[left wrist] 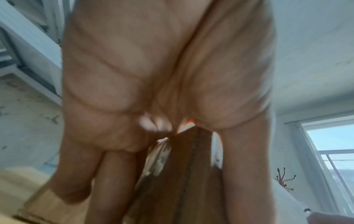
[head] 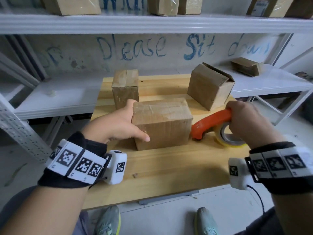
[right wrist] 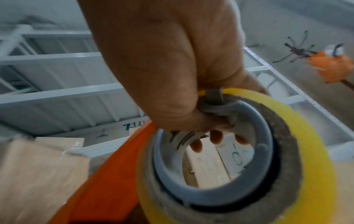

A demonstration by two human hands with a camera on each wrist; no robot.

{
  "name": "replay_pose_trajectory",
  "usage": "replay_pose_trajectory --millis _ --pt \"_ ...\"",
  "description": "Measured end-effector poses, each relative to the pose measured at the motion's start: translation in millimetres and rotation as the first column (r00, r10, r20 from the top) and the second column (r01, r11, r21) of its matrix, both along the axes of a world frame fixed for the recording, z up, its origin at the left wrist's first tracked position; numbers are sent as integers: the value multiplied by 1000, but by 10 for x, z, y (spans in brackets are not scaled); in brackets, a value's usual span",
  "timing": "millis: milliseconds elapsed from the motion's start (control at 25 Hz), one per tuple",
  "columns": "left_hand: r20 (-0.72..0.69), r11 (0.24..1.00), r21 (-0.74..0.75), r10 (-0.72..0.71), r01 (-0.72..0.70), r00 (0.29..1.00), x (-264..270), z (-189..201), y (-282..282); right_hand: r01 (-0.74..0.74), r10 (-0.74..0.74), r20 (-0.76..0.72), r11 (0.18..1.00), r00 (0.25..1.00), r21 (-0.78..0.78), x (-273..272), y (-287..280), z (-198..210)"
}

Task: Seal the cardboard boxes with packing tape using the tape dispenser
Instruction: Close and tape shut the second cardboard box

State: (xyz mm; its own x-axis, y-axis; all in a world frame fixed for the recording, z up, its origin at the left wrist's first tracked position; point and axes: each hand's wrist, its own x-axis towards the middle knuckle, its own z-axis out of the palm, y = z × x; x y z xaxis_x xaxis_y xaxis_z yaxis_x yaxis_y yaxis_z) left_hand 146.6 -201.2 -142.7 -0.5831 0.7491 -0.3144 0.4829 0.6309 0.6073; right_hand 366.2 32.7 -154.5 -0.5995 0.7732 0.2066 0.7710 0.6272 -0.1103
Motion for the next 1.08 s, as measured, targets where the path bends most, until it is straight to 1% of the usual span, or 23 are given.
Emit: replay_pose_trajectory --millis 80,120,160,200,240,280,320,400,440,480,560,600,640,680,720,800,840,920,960,1080 --pt "-18 1000 -5 -14 14 1000 -49 37 -53 131 -128 28 976 991 -173 75 69 57" --pt "-21 1000 -13 -25 24 999 -47 58 -67 179 -178 29 943 984 -281 81 75 72" --pt "-19 999 -17 -33 33 999 -41 73 -69 197 -224 -17 888 974 -416 84 49 90" --pt "-4 999 -27 -33 33 999 -43 74 -70 199 -279 -69 816 958 -543 71 28 101" --pt "30 998 -48 -31 33 999 -39 75 -78 192 -315 -91 756 945 -626 59 -17 94" --pt "100 997 -66 -20 26 995 -29 80 -97 194 -309 -69 739 949 -645 33 -84 72" --pt "197 998 -53 -3 14 980 -17 91 -113 205 -266 -11 770 964 -605 10 -128 38" --pt "392 996 60 33 -61 919 28 102 -128 219 -189 113 872 976 -437 -18 -177 23" --pt "415 984 131 56 -120 908 69 101 -117 198 -160 133 911 978 -361 -23 -208 54" --pt "388 960 204 98 -190 916 111 86 -88 155 -131 95 935 987 -320 -24 -247 111" --pt "283 892 344 200 -294 938 211 61 20 56 -82 -79 956 994 -288 -71 -409 231" --pt "237 865 401 219 -301 946 252 43 80 6 -66 -192 955 979 -298 -124 -540 272" --pt "200 855 434 217 -285 955 283 23 140 -47 -54 -285 940 957 -337 -184 -689 283" --pt "181 860 433 211 -270 961 308 9 187 -100 -43 -344 917 938 -387 -246 -840 289" --pt "174 879 404 200 -255 964 323 -5 219 -141 -36 -367 884 929 -445 -316 -979 277" --pt "152 924 307 187 -227 970 351 -37 252 -197 -3 -373 846 928 -496 -435 -1167 248" --pt "125 937 270 194 -222 973 375 -51 253 -212 -2 -402 847 916 -488 -483 -1201 206" --pt "66 942 238 226 -235 972 416 -72 241 -196 -101 -499 839 861 -508 -556 -1196 124" --pt "53 940 239 239 -245 970 433 -72 235 -176 -142 -524 842 840 -511 -589 -1167 72" --pt "-12 951 214 232 -224 973 460 -58 231 -155 -157 -543 862 825 -484 -645 -1094 -35"
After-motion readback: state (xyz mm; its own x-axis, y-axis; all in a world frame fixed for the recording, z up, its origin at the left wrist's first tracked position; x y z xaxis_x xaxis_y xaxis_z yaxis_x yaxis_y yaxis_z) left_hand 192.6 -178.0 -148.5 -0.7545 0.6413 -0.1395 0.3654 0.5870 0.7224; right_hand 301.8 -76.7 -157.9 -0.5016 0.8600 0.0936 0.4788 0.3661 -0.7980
